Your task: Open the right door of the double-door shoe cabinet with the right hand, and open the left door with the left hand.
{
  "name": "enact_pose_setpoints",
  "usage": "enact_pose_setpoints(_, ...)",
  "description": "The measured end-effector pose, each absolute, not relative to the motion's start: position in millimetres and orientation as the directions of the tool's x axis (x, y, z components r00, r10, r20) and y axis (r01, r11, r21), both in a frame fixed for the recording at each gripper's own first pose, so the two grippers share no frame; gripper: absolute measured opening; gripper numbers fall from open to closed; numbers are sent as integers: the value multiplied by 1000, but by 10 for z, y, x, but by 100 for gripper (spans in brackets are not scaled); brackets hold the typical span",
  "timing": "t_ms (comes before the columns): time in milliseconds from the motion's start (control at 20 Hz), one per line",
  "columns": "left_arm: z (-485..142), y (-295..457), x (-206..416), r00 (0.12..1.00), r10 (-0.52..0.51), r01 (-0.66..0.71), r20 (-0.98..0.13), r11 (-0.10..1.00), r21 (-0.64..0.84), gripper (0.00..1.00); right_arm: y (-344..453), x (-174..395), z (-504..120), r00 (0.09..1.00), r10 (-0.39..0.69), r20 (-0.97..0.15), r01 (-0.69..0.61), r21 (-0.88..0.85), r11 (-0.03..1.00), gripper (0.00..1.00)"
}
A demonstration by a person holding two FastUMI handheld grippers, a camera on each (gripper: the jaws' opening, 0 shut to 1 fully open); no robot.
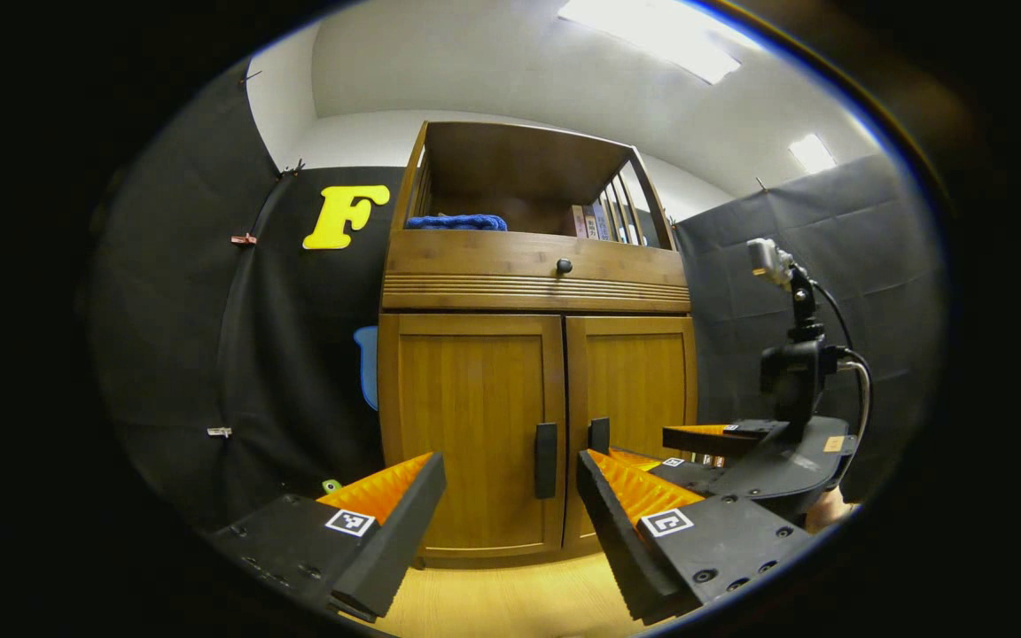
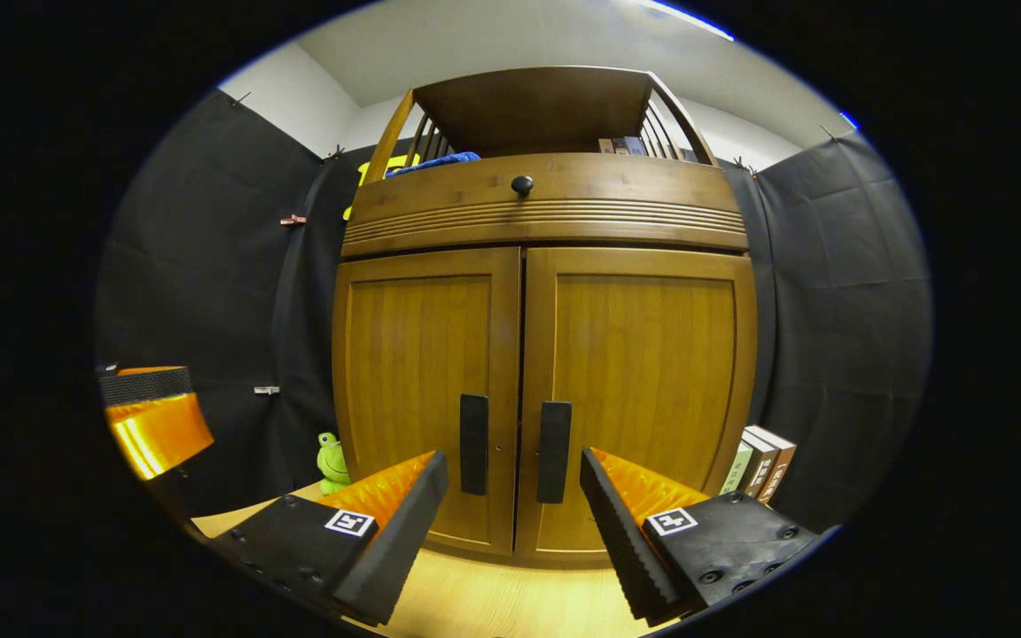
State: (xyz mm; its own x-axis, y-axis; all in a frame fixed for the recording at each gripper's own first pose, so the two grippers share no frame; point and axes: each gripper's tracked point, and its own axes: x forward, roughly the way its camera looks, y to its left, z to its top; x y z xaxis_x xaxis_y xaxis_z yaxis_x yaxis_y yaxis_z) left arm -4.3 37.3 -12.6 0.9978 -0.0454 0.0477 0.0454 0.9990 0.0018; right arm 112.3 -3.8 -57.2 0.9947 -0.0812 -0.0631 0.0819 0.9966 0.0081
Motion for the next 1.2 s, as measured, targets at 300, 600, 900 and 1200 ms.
enact_pose_setpoints(300,-246,378,4,997,-66,66,30,998,15,93,-154,1430,-679,991,-129,-35,128,-34,991,93)
enact_pose_setpoints(600,-298,364,31,997,-74,73,30,997,19,93,-375,1746,-851,985,-166,-40,166,4,986,87)
enact_pose_setpoints(900,-251,381,14,996,-61,62,61,998,-4,93,-480,2022,-1061,981,-183,-65,183,-3,983,82)
enact_pose_setpoints(1200,-270,392,57,997,-54,55,53,998,-6,93,-520,2274,-1261,974,-210,-80,210,-2,978,68)
